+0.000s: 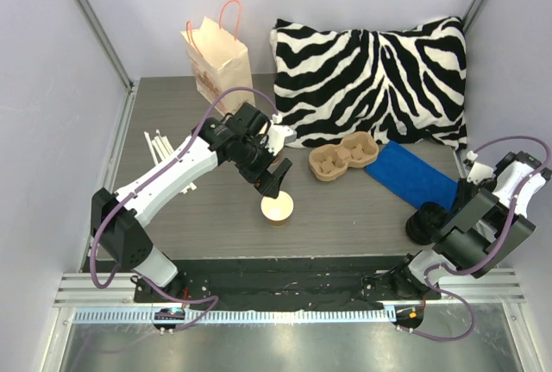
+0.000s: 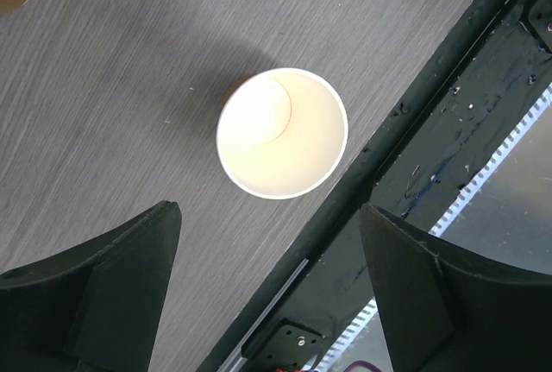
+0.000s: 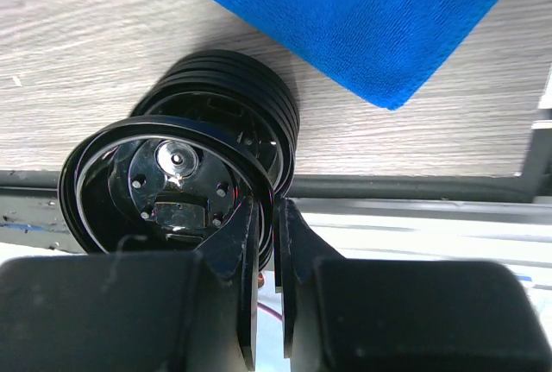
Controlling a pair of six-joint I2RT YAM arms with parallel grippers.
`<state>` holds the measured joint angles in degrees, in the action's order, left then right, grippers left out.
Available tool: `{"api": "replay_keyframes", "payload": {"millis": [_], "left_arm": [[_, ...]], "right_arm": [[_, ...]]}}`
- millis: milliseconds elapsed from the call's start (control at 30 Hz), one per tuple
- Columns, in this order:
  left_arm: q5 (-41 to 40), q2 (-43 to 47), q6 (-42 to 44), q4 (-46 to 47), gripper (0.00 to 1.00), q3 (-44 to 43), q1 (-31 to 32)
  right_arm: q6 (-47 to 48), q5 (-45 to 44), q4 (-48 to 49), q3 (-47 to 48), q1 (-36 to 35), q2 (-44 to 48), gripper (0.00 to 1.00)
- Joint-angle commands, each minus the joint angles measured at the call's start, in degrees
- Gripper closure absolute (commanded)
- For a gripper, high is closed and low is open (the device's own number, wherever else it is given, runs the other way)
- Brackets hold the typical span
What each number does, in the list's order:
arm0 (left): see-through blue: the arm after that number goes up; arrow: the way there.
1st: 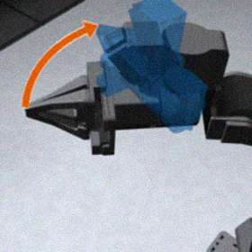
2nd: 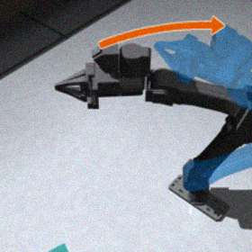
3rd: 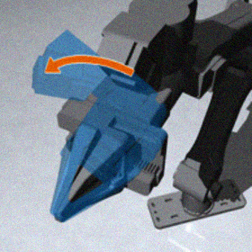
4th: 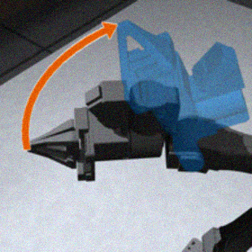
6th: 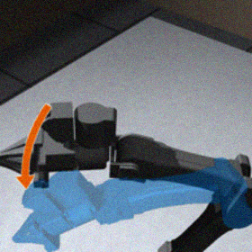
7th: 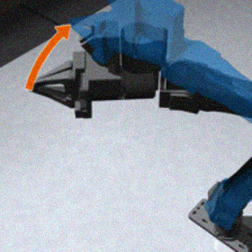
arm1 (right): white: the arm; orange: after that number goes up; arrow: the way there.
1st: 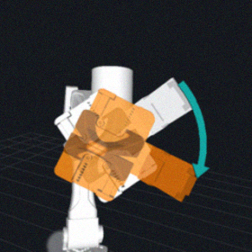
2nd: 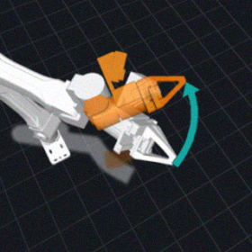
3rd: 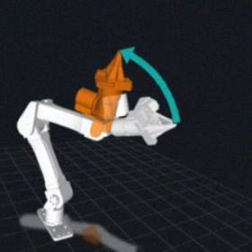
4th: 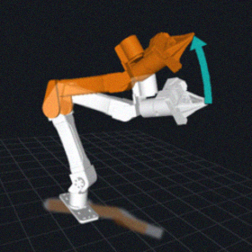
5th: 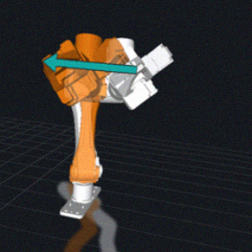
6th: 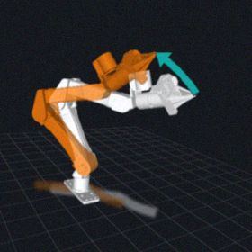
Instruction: Pack the takeout coffee
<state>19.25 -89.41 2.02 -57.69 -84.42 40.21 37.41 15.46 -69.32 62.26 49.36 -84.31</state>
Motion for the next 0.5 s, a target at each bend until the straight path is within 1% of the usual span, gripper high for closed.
{"api": "replay_keyframes", "payload": {"millis": [0, 67, 133, 200, 233, 267, 367, 400, 433, 467], "left_arm": [[0.1, 2.5, 1.1, 1.2, 0.09, -0.7, -0.1], [0.1, 3.4, 1.8, 1.4, 0.06, -0.8, -0.1], [2.4, 5.8, 2.6, 1.7, 0.00, -0.7, -0.5], [6.3, 8.5, 3.5, 3.1, 0.00, 0.3, -1.7], [6.9, 11.2, 3.6, 4.6, 0.00, 1.1, -2.1], [7.1, 12.2, 3.7, 5.1, 0.00, 1.3, -2.5], [7.3, 15.6, 3.4, 5.9, 0.00, 1.5, -3.0], [6.9, 16.6, 2.9, 6.3, 0.00, 2.0, -3.1], [5.8, 19.0, 2.3, 8.1, 0.00, 2.7, -3.6], [5.5, 20.7, 1.6, 9.4, 0.00, 5.4, -3.8]], "right_arm": [[2.1, 4.5, -4.6, 5.3, 0.3, 3.9, 0.99], [2.8, 6.3, -6.5, 8.0, 0.3, 4.1, 0.99], [3.7, 10.8, -8.7, 11.7, 0.2, 3.7, 0.99], [4.1, 13.3, -11.9, 14.3, -1.2, 3.0, 0.99], [4.1, 14.8, -12.9, 15.6, -2.2, 2.2, 0.99], [4.0, 15.5, -14.4, 18.0, -4.2, 1.8, 0.99], [1.2, 17.6, -14.7, 21.6, -8.9, 0.8, 0.99], [-0.1, 18.2, -14.2, 22.2, -13.3, 0.6, 0.99], [-2.8, 18.8, -13.7, 23.1, -15.5, 0.5, 0.99], [-4.4, 19.9, -12.0, 23.4, -18.4, 0.4, 0.99]]}}
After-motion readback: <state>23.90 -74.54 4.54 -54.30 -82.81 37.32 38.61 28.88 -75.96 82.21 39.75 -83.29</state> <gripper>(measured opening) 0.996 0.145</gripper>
